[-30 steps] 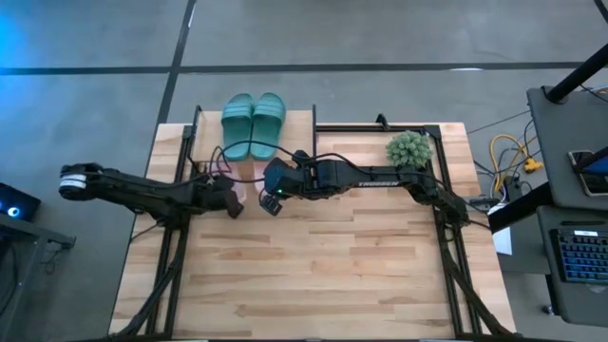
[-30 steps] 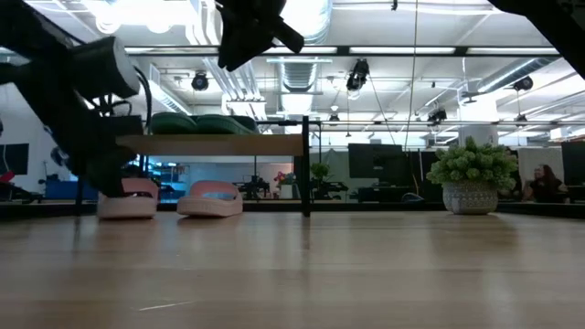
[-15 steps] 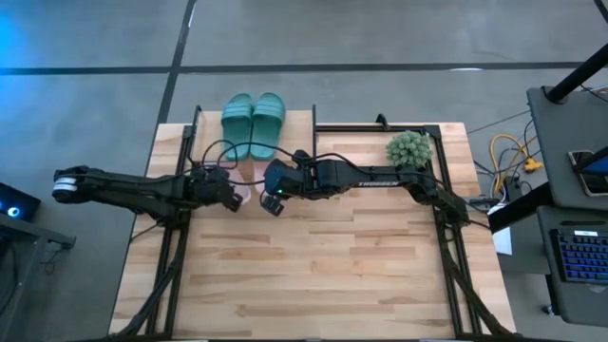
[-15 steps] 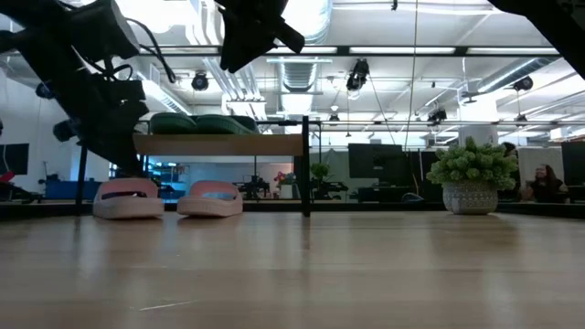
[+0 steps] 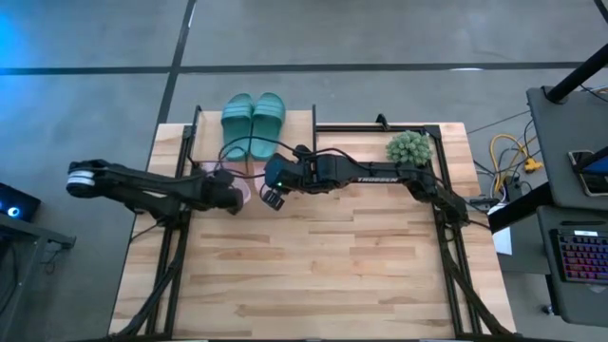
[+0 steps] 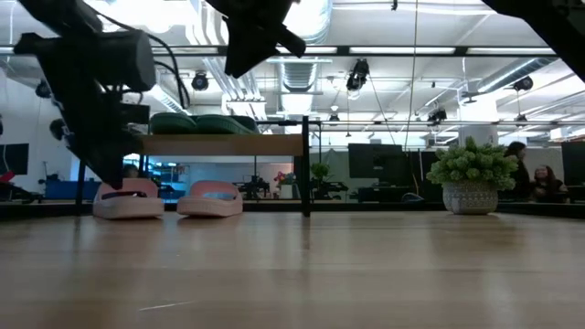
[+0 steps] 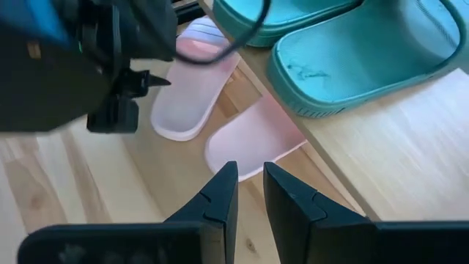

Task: Pick and place slides into the shelf
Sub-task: Adjust the left pink slide under the shelf

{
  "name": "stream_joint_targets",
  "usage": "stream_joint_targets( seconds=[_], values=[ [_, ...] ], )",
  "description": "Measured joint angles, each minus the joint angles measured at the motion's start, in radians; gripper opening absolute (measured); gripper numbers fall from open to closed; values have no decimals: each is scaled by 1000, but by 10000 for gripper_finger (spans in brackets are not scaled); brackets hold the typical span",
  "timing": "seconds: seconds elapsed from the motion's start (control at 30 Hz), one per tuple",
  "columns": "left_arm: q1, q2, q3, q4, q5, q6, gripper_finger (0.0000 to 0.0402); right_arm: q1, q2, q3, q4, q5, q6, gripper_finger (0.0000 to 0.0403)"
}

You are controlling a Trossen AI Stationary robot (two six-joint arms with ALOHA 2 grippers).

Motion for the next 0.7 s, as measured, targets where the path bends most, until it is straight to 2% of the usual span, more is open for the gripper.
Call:
stream_joint_targets(
  seconds=[0.2, 0.3, 0.47, 0.7],
  values=[
    [0, 168, 100, -44, 1, 65, 94, -18, 0, 0, -1, -61, 15, 59],
    [0, 231, 157, -127, -29, 88, 82, -21, 0, 0, -1, -89, 23, 59],
    [1, 290, 219, -295, -108, 108, 84, -22, 0, 0, 0, -100, 59, 59],
    [1, 293, 210, -295, -62, 168, 117, -22, 0, 0, -1, -104, 81, 59]
  ],
)
